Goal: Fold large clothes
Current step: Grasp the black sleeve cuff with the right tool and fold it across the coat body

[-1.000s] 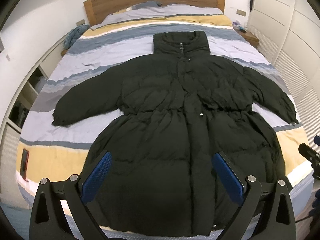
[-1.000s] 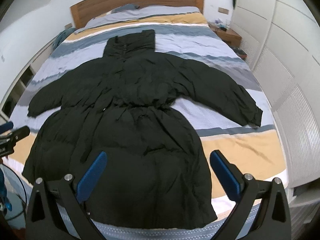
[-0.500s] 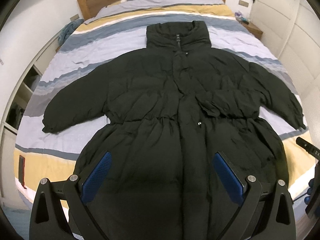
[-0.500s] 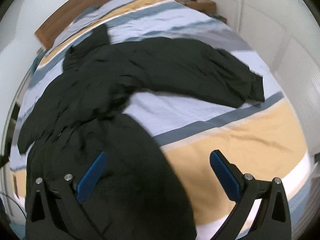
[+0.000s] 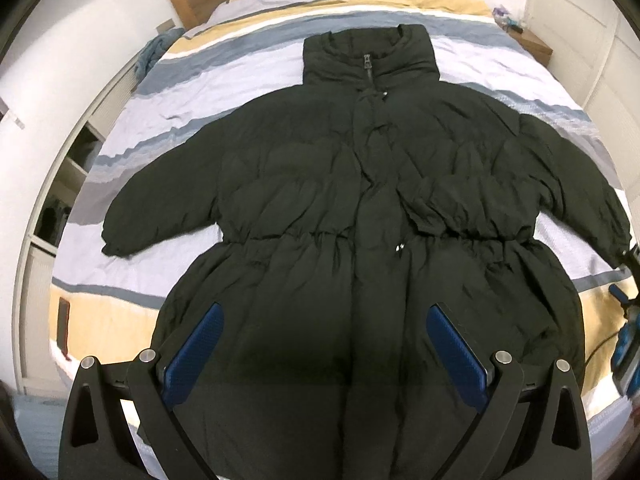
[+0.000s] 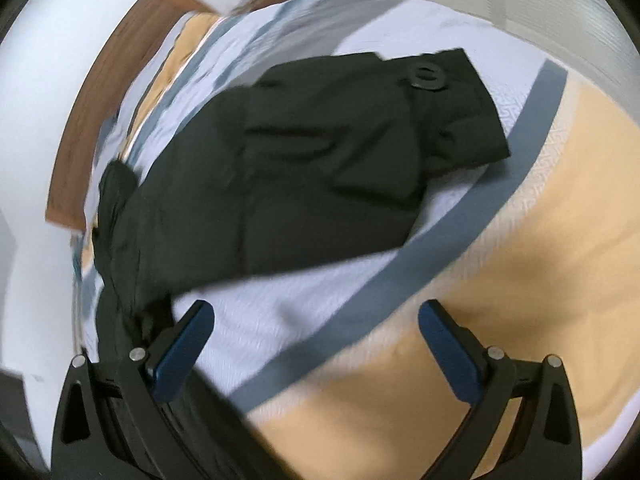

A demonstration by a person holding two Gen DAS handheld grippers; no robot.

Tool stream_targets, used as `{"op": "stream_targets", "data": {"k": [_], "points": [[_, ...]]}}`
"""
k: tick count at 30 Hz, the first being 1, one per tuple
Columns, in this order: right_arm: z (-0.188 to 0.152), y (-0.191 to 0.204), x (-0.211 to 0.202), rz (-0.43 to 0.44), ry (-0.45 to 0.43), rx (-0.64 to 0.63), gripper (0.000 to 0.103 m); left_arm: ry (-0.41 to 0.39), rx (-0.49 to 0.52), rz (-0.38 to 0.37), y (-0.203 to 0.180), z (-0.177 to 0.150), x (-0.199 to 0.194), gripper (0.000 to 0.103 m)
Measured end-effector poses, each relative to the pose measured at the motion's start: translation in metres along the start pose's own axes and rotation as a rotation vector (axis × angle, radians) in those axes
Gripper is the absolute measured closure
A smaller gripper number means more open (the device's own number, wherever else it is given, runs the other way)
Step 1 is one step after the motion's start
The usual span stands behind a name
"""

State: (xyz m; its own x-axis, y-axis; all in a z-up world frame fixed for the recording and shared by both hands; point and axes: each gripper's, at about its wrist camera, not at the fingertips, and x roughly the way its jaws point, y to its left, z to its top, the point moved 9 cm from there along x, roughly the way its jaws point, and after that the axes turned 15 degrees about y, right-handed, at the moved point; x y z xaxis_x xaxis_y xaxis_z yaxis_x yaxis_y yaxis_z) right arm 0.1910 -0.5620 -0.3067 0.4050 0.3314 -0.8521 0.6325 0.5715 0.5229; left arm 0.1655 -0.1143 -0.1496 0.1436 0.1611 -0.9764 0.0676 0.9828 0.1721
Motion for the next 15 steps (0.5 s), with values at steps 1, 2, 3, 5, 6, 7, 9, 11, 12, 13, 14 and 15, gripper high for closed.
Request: {"op": "stream_targets", "data": {"k": [1,2,3,5,6,7,9,11,12,13,14,15], "points": [[0.006,-0.003,0.002,0.014,0.000,0.015,0.001,0.006,-0.004,0.004,-0.001,-0.001,0.001,0.003],[0.014,-0.007,0.006,0.036,-0.001,0.035,0.002,0.010,-0.007,0.007,-0.001,-0.002,0.001,0.003],[0.019,-0.009,0.008,0.050,-0.004,0.049,0.003,0.013,-0.008,0.012,-0.003,-0.004,0.001,0.003],[0.031,-0.013,0.010,0.075,-0.013,0.073,0.013,0.017,-0.009,0.022,-0.005,-0.005,0.000,0.003],[0.036,-0.014,0.011,0.085,-0.017,0.084,0.026,0.020,-0.010,0.026,-0.006,-0.006,0.000,0.003],[0.043,-0.016,0.012,0.099,-0.021,0.101,0.039,0.023,-0.011,0.029,-0.007,-0.007,0.000,0.003],[0.055,-0.018,0.014,0.119,-0.026,0.121,0.049,0.025,-0.013,0.030,-0.009,-0.008,-0.001,0.003],[0.062,-0.017,0.014,0.127,-0.027,0.124,0.050,0.026,-0.015,0.027,-0.013,-0.008,-0.001,0.003],[0.066,-0.014,0.014,0.121,-0.026,0.112,0.054,0.027,-0.014,0.025,-0.014,-0.009,-0.001,0.003],[0.068,-0.015,0.013,0.119,-0.026,0.104,0.062,0.026,-0.010,0.023,-0.016,-0.009,-0.002,0.003],[0.070,-0.011,0.012,0.117,-0.025,0.087,0.069,0.024,-0.005,0.023,-0.018,-0.009,-0.003,0.003],[0.072,-0.009,0.010,0.118,-0.026,0.078,0.079,0.022,-0.001,0.022,-0.019,-0.010,-0.003,0.003]]}}
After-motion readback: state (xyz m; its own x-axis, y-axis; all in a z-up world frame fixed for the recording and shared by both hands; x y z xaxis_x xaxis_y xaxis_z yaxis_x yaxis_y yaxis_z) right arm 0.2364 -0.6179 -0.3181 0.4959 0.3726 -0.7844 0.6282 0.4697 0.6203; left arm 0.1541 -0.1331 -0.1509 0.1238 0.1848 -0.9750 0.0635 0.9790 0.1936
